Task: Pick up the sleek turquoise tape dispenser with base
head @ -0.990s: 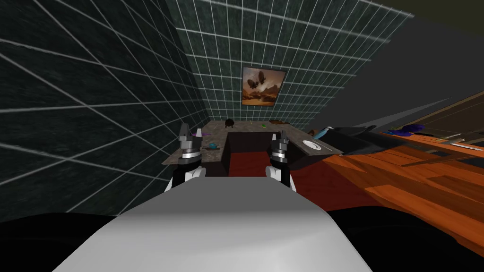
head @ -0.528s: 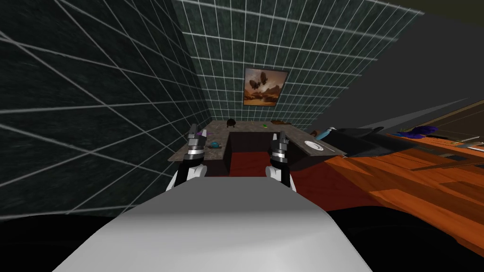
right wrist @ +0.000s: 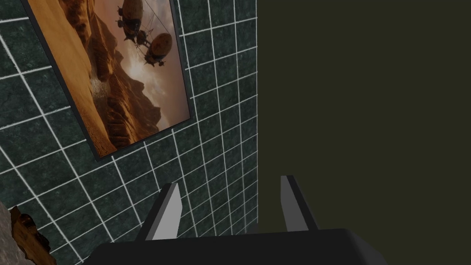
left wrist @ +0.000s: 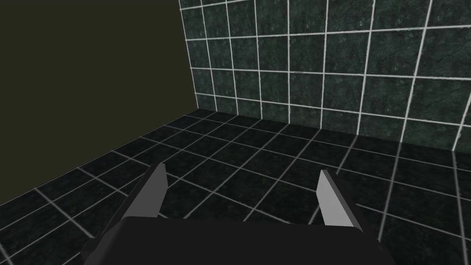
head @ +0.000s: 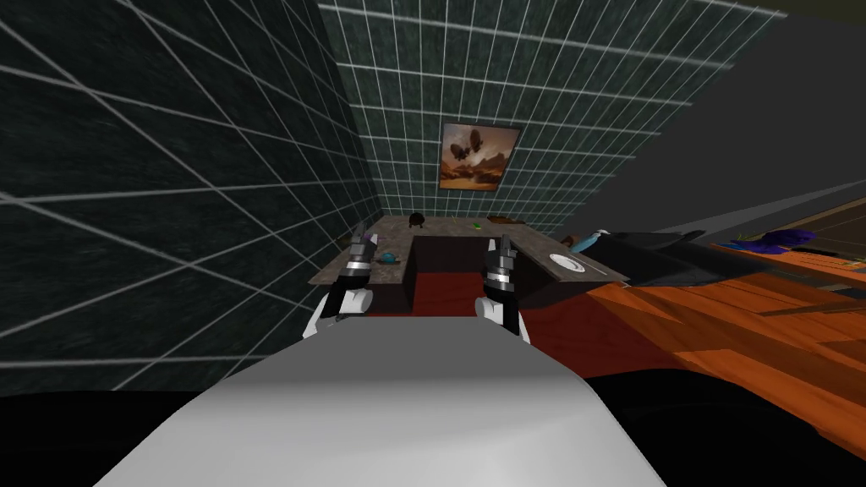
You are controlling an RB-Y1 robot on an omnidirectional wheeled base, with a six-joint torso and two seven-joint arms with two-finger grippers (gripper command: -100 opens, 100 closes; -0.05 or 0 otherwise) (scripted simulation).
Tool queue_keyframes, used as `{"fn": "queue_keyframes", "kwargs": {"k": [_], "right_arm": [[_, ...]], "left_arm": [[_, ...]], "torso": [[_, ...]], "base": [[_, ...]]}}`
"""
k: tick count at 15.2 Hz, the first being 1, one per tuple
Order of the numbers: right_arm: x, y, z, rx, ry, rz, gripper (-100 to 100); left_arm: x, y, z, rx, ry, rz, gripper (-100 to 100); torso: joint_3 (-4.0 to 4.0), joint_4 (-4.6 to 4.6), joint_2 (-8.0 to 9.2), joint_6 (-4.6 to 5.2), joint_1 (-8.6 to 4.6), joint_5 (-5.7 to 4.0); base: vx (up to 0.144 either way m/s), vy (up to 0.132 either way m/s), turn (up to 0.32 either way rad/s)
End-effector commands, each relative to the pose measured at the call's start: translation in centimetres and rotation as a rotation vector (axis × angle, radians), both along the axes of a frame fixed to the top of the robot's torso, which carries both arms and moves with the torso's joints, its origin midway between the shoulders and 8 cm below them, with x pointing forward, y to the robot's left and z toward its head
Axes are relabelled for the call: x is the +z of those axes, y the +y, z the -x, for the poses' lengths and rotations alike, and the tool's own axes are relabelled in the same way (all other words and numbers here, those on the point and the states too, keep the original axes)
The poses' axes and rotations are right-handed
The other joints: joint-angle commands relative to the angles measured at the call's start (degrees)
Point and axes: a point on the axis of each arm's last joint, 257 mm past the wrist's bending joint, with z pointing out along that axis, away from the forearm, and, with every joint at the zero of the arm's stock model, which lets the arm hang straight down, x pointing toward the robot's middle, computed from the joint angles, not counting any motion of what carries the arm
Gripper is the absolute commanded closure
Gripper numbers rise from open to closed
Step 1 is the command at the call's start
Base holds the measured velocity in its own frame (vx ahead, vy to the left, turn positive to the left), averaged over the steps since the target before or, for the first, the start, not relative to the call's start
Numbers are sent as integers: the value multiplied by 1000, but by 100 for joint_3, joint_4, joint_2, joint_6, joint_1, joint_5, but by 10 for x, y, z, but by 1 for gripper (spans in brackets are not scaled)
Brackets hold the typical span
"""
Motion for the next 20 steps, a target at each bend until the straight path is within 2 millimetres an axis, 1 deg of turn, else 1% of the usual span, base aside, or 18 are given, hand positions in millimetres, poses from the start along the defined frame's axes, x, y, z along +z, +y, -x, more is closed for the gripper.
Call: {"fn": "queue_keyframes", "kwargs": {"k": [1,3,4,6,7,9,10,12,13,15,16,18,19,20], "right_arm": [[0,0,0,0,0,0,0],[0,0,0,0,0,0,0],[0,0,0,0,0,0,0],[0,0,0,0,0,0,0],[0,0,0,0,0,0,0],[0,0,0,0,0,0,0],[0,0,0,0,0,0,0],[0,0,0,0,0,0,0],[0,0,0,0,0,0,0],[0,0,0,0,0,0,0],[0,0,0,0,0,0,0],[0,0,0,0,0,0,0],[0,0,0,0,0,0,0],[0,0,0,0,0,0,0]], "left_arm": [[-8,-1,-15,-14,41,8,-100],[-15,0,-19,-11,71,9,-100],[-20,-1,-30,-23,96,17,-100],[-26,-1,-33,-20,124,18,-100],[-32,-2,-45,-32,151,27,-100],[-39,-1,-48,-29,180,28,-100],[-43,-2,-59,-40,203,38,-100],[-51,-1,-63,-36,238,39,-100],[-55,-2,-74,-47,258,50,-100],[-64,-1,-77,-42,298,51,-100],[-68,-3,-88,-52,321,63,-100],[-78,-2,-90,-47,358,64,-100],[-78,-2,-90,-47,359,64,-100],[-83,-3,-102,-55,389,78,-100]], "torso": [[0,0,0,0,0,0],[-1,0,-1,0,1,0],[-1,0,-2,0,-1,0],[-1,-1,-2,0,-1,0],[-1,0,-2,0,-2,0],[-1,-1,-2,0,1,0],[-2,-1,-3,0,-1,0],[-2,-1,-3,0,0,0],[-2,-1,-3,0,-2,0],[-2,-1,-3,0,-1,0],[-2,-1,-3,0,-2,0],[-3,-1,-4,0,0,0],[-2,-1,-3,0,-2,0],[-2,-1,-3,0,-3,-1]], "base": [[-10,17,52],[-9,13,40],[-10,12,50],[-9,14,35],[-9,17,58],[-7,15,40],[-6,16,57],[-6,12,37],[-6,13,59],[-6,14,33],[-5,15,56],[-5,14,38],[-3,8,-5],[-4,13,54]]}}
